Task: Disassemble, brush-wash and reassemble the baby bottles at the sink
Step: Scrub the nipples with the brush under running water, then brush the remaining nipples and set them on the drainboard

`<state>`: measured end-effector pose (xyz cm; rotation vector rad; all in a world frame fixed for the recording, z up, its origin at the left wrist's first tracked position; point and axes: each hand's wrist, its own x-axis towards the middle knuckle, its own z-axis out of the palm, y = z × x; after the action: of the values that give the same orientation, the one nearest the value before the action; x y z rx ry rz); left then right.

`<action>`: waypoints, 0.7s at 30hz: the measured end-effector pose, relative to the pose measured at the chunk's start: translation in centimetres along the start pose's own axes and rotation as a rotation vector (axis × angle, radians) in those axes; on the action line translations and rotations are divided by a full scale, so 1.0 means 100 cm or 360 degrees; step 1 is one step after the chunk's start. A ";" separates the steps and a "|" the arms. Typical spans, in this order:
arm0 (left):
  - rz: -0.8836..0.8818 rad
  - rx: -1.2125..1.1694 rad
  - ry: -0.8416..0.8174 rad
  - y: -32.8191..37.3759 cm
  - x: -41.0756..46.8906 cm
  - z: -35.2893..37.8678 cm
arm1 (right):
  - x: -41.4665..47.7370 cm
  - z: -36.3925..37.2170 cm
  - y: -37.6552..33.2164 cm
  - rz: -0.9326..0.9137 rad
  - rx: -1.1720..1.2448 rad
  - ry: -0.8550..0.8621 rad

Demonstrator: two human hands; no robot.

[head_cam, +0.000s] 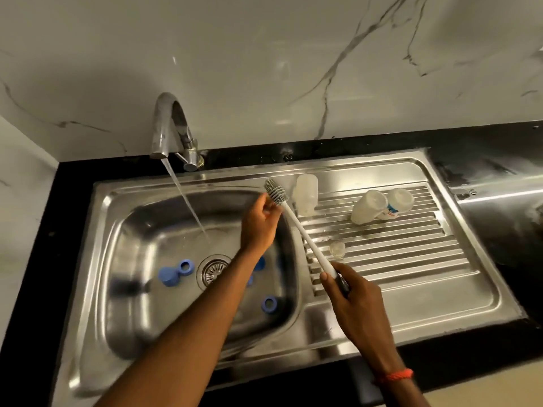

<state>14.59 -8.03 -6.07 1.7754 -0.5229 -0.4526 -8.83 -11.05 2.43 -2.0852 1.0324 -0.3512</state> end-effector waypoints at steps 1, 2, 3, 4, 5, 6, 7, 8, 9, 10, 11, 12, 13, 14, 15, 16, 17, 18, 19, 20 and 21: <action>-0.0054 0.0004 -0.0073 0.010 0.014 0.011 | 0.000 -0.002 -0.001 0.0009 0.0025 0.0014; -0.0104 0.0066 -0.0130 0.018 0.026 0.022 | 0.001 -0.005 0.000 0.0020 0.0045 0.0031; -0.0160 0.0166 -0.0180 0.025 0.035 0.031 | 0.002 -0.007 0.001 0.0026 0.0055 0.0044; -0.0222 0.0247 -0.0241 0.030 0.042 0.039 | 0.002 -0.010 0.002 0.0030 0.0060 0.0060; -0.0287 0.0279 -0.0301 0.031 0.047 0.045 | 0.002 -0.012 0.004 0.0034 0.0072 0.0075; -0.0341 0.0296 -0.0356 0.028 0.051 0.049 | 0.002 -0.014 0.006 0.0040 0.0086 0.0090; -0.0362 0.0327 -0.0410 0.027 0.054 0.053 | 0.002 -0.016 0.008 0.0049 0.0103 0.0111; -0.0344 0.0388 -0.0439 0.024 0.058 0.054 | 0.002 -0.019 0.009 0.0055 0.0114 0.0131; -0.0308 0.0462 -0.0460 0.022 0.060 0.056 | 0.002 -0.021 0.010 0.0058 0.0116 0.0150; -0.0236 0.0491 -0.0471 0.022 0.061 0.057 | 0.002 -0.023 0.012 0.0058 0.0115 0.0167; -0.0146 0.0472 -0.0475 0.024 0.060 0.059 | 0.002 -0.024 0.013 0.0066 0.0122 0.0181; -0.0057 0.0413 -0.0474 0.025 0.057 0.060 | 0.003 -0.025 0.015 0.0079 0.0139 0.0193; 0.0017 0.0347 -0.0467 0.027 0.053 0.061 | 0.004 -0.026 0.017 0.0081 0.0154 0.0203; 0.0059 0.0298 -0.0464 0.026 0.051 0.061 | 0.005 -0.026 0.018 0.0076 0.0157 0.0211; 0.0079 0.0266 -0.0478 0.025 0.047 0.062 | 0.006 -0.025 0.019 0.0065 0.0141 0.0217; 0.0085 0.0232 -0.0498 0.024 0.044 0.064 | 0.007 -0.024 0.019 0.0055 0.0112 0.0218; 0.0083 0.0193 -0.0518 0.023 0.040 0.066 | 0.008 -0.023 0.018 0.0046 0.0085 0.0218; 0.0091 0.0151 -0.0537 0.021 0.037 0.068 | 0.009 -0.023 0.017 0.0043 0.0070 0.0216; 0.0112 0.0138 -0.0555 0.023 0.033 0.070 | 0.009 -0.022 0.015 0.0039 0.0069 0.0213; 0.0127 0.0150 -0.0562 0.023 0.030 0.071 | 0.009 -0.021 0.014 0.0035 0.0079 0.0207; 0.0139 0.0206 -0.0561 0.020 0.028 0.073 | 0.009 -0.020 0.013 0.0033 0.0092 0.0198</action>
<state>12.67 -15.84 -6.10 1.7954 -0.8903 -0.6888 -10.02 -13.30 2.75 -2.0206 1.1031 -0.5001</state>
